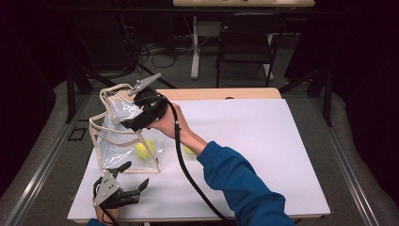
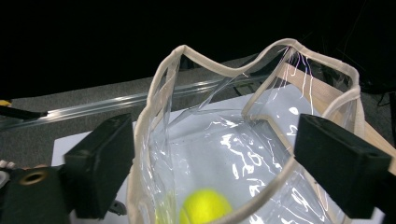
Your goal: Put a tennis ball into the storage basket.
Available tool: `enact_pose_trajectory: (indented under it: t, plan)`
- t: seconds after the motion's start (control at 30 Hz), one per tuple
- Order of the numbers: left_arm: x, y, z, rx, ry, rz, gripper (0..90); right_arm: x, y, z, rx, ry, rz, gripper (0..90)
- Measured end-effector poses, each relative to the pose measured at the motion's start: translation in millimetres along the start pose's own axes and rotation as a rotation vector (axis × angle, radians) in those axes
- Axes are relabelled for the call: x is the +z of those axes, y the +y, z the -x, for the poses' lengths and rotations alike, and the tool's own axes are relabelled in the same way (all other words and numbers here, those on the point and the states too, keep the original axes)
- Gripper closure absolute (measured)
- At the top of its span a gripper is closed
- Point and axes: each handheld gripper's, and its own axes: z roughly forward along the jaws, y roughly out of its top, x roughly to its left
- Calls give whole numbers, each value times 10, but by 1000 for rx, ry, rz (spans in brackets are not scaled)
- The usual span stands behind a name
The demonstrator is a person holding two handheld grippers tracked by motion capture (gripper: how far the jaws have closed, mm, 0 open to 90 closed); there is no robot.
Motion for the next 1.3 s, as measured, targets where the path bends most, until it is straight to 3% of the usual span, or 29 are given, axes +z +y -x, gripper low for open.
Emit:
enact_pose_trajectory:
  t: [0.17, 0.3, 0.97, 1.3]
  plan:
    - [1, 0, 0, 0, 0, -1, 158, -165, -35, 35, 10, 9, 16, 14]
    - [6, 0, 2, 0, -1, -1, 158, -238, -57, 47, 13, 10, 18, 2]
    - [9, -3, 2, 1, 1, -7, 158, -600, -400, 107, 26, -9, 9, 0]
    - [9, -4, 1, 0, 2, -5, 158, -686, -559, 107, 28, -26, -3, 0]
